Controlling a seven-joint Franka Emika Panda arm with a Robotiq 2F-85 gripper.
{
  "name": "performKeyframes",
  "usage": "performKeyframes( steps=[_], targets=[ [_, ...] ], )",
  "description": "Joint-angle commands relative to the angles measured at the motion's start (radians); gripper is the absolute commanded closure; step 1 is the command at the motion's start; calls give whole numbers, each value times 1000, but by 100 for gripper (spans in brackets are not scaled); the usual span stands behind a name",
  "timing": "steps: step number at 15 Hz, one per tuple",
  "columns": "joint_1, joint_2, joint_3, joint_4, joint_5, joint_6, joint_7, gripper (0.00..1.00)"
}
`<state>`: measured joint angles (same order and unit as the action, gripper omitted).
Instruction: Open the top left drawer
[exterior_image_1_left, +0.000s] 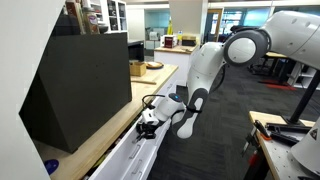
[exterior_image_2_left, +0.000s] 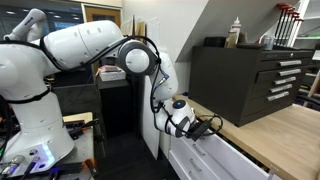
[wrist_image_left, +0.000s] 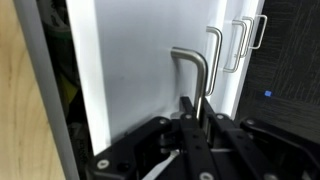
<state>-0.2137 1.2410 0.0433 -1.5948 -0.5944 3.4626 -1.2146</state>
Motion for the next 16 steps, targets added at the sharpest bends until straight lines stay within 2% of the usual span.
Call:
performKeyframes(
  steps=[1, 5, 6, 7, 8, 10, 11, 14, 16],
  targets=[
    [-40, -108, -9, -212, -126, -44, 53, 98],
    [-80, -201, -5, -370, -218, -60, 99, 98],
    [-68, -224, -30, -406, -245, -45, 132, 98],
    [-51, -231, -56, -422, -241, -22, 142, 91],
    [-41, -240, -70, -429, -245, -13, 150, 65],
    [-46, -265, -63, -450, -263, -32, 171, 62],
    [-77, -291, -23, -473, -260, -85, 142, 57],
    [-88, -384, 13, -540, -300, -187, 128, 33],
    [-80, -449, 22, -575, -329, -217, 108, 21]
  ],
)
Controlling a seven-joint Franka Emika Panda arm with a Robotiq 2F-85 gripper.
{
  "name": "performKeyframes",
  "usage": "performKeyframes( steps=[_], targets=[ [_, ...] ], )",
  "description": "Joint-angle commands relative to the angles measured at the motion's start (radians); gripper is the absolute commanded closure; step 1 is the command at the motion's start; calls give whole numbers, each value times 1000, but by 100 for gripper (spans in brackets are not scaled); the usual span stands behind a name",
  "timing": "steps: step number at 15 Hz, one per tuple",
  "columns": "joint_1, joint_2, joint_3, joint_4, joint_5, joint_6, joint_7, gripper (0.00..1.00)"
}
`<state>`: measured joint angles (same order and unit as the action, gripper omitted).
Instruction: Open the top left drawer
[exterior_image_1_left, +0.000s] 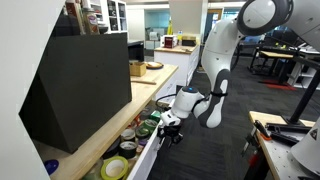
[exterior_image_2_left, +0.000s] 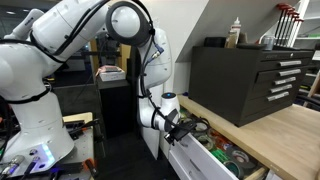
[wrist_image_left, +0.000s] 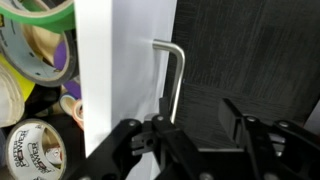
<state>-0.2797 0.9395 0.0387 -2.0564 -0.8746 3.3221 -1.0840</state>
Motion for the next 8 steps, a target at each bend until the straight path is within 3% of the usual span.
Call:
performKeyframes(
  steps=[1, 3, 8],
  targets=[
    [-3, -183, 24, -129, -61, -84, -27, 14],
    [-2, -248, 38, -144, -72, -110, -29, 2],
    [-125, -373, 212, -164, 2, -306, -81, 0]
  ],
)
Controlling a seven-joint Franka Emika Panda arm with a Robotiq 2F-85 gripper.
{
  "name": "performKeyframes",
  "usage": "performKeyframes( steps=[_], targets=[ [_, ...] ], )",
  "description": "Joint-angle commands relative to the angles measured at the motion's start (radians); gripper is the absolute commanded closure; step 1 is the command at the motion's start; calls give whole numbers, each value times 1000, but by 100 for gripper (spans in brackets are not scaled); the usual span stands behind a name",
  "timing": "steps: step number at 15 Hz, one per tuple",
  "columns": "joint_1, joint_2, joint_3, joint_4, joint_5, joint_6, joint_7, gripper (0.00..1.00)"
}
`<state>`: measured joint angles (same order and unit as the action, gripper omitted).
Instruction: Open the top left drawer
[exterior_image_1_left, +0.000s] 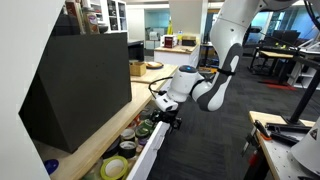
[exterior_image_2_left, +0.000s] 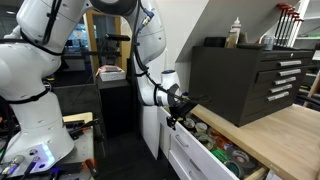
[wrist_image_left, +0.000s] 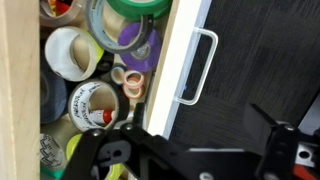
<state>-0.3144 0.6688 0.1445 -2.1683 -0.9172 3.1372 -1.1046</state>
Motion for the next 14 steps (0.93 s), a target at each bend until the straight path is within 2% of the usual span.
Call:
performKeyframes(
  steps=[1, 5, 6, 8, 11, 14],
  targets=[
    [-116, -120, 146, -46, 74, -171, -81, 0],
    [-173, -164, 239, 6, 239, -346, -106, 0],
    [-106, -183, 180, 14, 374, -354, -155, 0],
    [-79, -191, 155, 55, 532, -400, -158, 0],
    [-48, -207, 122, 109, 728, -459, -130, 0],
    [-21, -206, 91, 142, 869, -494, -91, 0]
  ],
)
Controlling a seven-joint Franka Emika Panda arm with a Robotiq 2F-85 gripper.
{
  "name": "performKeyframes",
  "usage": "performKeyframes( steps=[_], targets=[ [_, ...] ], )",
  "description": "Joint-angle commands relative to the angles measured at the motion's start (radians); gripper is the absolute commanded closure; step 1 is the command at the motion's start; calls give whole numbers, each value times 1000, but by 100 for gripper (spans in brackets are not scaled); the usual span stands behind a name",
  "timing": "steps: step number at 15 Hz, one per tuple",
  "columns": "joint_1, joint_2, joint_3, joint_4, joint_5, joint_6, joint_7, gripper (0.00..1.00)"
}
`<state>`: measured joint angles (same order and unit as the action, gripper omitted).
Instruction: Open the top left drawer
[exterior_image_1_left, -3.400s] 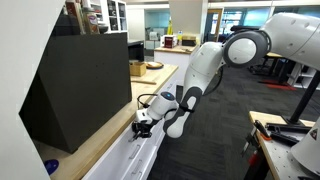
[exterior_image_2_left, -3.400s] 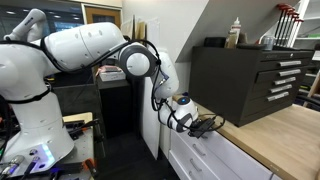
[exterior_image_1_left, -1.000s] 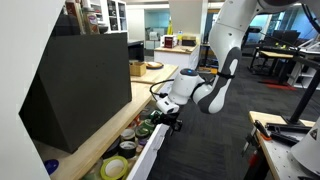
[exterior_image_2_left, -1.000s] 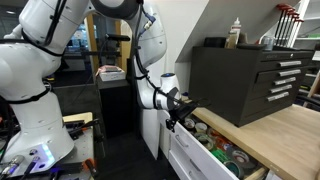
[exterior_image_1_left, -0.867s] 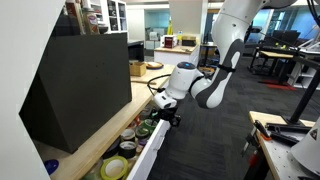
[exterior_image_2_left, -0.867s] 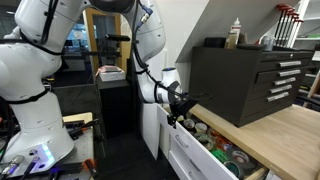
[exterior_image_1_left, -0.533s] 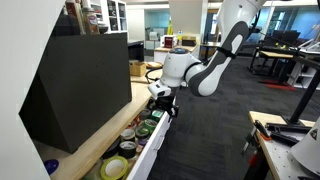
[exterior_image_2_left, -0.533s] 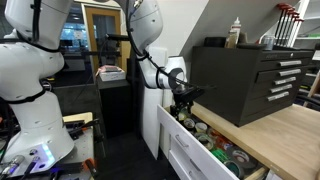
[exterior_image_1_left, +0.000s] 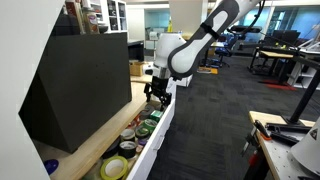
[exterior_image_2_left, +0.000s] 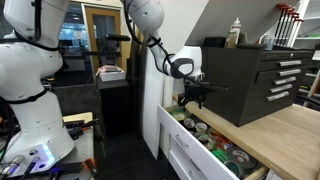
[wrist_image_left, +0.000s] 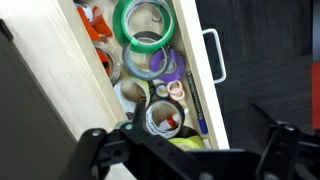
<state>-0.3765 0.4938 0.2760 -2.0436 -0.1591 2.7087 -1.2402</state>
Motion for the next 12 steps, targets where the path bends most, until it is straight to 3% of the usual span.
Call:
performKeyframes(
  steps=[1, 5, 8, 9, 12],
  targets=[
    [50, -28, -52, 23, 148, -71, 60, 0],
    [91, -17, -102, 27, 215, -71, 136, 0],
    [147, -19, -162, -12, 157, -14, 196, 0],
    [110, 1, -126, 25, 195, -39, 134, 0],
    [134, 2, -147, 16, 183, -39, 155, 0]
  ],
)
